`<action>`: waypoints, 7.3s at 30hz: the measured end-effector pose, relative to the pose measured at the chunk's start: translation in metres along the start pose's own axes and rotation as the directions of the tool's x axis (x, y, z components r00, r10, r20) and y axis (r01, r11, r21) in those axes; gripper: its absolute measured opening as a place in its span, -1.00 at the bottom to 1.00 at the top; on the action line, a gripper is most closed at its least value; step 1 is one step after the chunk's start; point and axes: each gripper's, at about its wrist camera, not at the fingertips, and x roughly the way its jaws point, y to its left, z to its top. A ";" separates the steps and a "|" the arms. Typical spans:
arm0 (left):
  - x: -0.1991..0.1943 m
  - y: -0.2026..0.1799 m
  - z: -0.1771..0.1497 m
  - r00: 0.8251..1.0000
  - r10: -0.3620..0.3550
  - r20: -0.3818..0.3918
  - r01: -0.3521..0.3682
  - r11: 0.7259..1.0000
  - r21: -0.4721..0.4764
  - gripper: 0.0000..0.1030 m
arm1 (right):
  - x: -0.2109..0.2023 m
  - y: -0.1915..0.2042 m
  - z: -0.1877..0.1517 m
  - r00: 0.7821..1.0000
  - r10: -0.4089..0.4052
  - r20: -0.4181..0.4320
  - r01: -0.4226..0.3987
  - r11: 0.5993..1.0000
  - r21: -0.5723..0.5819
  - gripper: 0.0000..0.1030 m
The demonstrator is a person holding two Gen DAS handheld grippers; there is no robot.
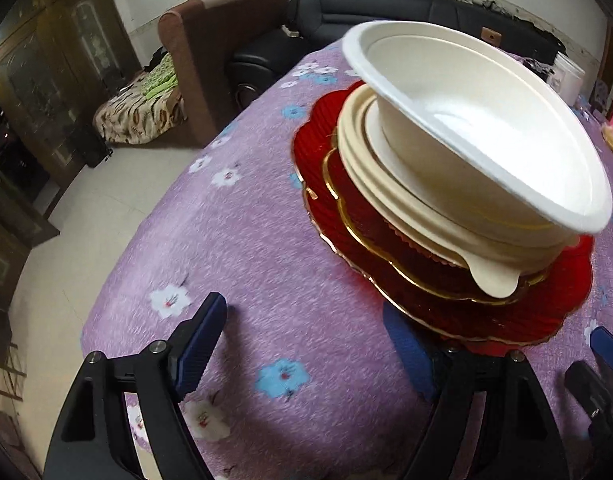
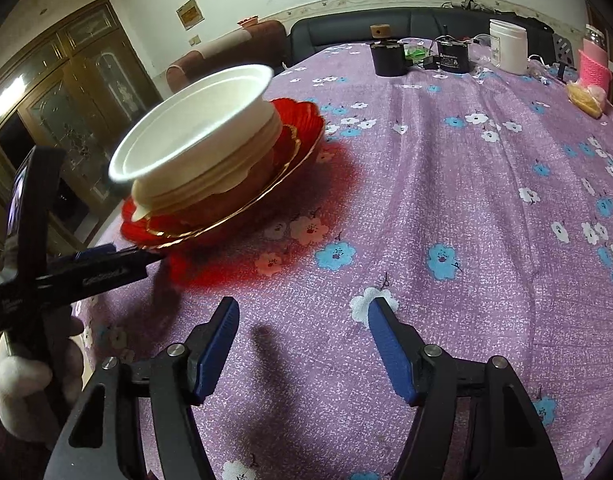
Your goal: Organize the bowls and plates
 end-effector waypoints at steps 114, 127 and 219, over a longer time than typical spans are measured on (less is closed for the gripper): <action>-0.136 -0.014 -0.047 0.856 0.082 0.510 -0.004 0.988 -0.153 1.00 | -0.046 -0.005 0.012 0.992 -0.031 0.119 0.025 0.998 0.051 0.67; -0.097 -0.015 -0.036 0.943 0.016 0.333 0.030 0.991 -0.132 1.00 | -0.024 0.033 0.025 0.994 -0.026 0.102 0.032 0.998 -0.054 0.67; -0.042 -0.001 -0.041 0.992 -0.025 0.121 0.044 0.987 -0.156 1.00 | 0.001 0.022 0.020 0.997 -0.077 0.024 0.077 0.997 -0.001 0.67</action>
